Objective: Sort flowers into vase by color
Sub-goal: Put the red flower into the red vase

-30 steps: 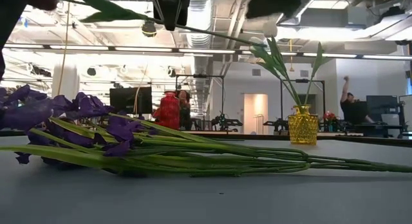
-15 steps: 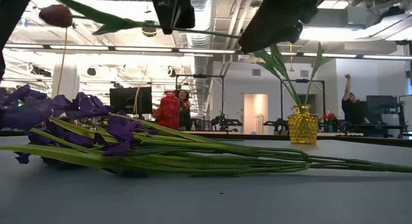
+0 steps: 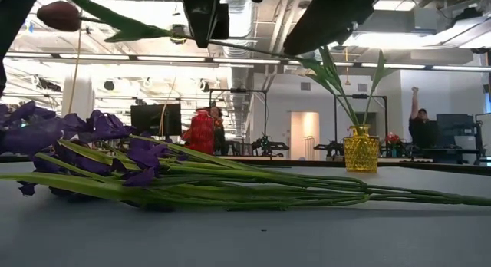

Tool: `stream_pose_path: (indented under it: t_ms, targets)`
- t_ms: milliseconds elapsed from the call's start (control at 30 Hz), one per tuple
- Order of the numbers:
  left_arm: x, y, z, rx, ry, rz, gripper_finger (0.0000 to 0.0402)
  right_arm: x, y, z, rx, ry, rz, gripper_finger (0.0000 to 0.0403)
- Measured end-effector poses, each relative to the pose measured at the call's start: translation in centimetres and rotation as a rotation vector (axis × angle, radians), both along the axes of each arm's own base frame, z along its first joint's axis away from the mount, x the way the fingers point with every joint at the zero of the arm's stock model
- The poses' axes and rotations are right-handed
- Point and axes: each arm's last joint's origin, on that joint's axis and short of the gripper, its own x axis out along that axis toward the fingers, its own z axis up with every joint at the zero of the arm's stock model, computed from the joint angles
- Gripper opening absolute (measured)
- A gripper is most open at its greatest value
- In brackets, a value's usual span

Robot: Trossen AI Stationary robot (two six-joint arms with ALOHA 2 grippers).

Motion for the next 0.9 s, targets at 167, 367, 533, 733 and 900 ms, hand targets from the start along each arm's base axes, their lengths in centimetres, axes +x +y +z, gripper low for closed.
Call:
stream_pose_path:
  t_ms: [167, 367, 533, 733, 900]
  targets:
    - [0.2, -0.1, 0.0, -0.015, 0.000, 0.084, 0.0000, 0.3, -0.9, 0.0, -0.030, 0.015, 0.020, 0.0134]
    - [0.3, 0.0, 0.0, -0.033, 0.004, 0.152, 0.0000, 0.5, -1.0, 0.0, -0.159, 0.048, 0.165, 0.0159]
    - [0.3, -0.1, 0.1, -0.067, 0.010, 0.144, 0.0000, 0.7, -1.5, 0.0, -0.145, 0.043, 0.156, 0.0177]
    - [0.3, -0.2, 0.0, -0.080, -0.003, 0.064, 0.0000, 0.7, -1.2, 0.0, -0.098, 0.037, 0.167, 0.0168]
    - [0.2, -0.2, 0.0, -0.076, -0.018, -0.025, 0.0000, 0.7, -1.0, -0.1, -0.045, 0.023, 0.093, 0.0092]
